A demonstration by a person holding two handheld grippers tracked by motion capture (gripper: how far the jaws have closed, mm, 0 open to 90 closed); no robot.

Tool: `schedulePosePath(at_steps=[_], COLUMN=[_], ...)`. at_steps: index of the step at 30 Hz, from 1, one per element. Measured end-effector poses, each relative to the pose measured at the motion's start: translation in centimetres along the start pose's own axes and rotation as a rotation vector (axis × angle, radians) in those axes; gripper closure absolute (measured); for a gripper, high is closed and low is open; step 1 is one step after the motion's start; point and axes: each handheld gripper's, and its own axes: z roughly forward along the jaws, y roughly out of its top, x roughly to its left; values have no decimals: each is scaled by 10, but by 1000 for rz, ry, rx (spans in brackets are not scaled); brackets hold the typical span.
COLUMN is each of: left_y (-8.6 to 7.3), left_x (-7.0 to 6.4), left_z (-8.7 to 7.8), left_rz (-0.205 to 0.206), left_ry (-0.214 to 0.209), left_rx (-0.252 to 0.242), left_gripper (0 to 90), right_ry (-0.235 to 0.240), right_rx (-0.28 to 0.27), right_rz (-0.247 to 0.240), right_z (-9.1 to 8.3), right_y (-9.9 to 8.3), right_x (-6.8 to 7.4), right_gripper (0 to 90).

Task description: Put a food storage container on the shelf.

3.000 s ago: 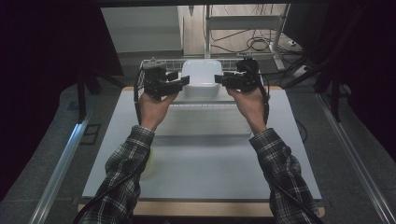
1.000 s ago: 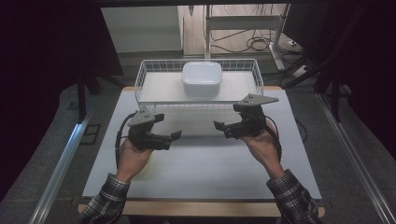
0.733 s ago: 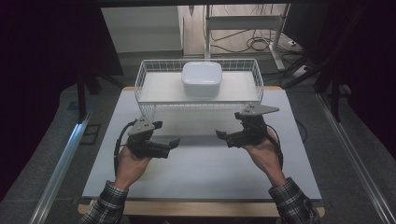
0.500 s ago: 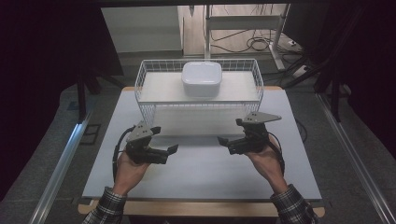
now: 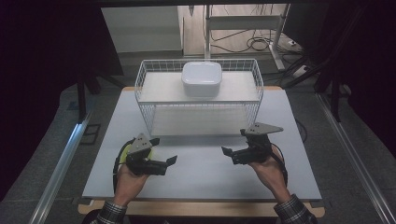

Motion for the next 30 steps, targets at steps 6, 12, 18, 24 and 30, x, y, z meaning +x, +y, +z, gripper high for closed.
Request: schedulePosePath(at_steps=[6,12,18,24,30], left_y=[-15,-29,-40,-50,-57], left_x=[1,-1,-5,-11,-14], left_z=[-1,-1,-1,0,6], left_rz=[-9,-13,-9,-2,9], left_ry=[8,28,47,62,66], left_rx=[7,18,31,46,71], left_gripper=[71,64,56,52,44], right_ry=[-35,-46,-53,-51,-51], right_rx=[3,7,35,64,100], right_rz=[12,32,29,26,29], right_z=[-5,-10,-10,-10,-9], right_y=[-20,-35,-50,-63,-74], right_x=[-1,-2,2,6,8], right_gripper=[0,0,0,0,0])
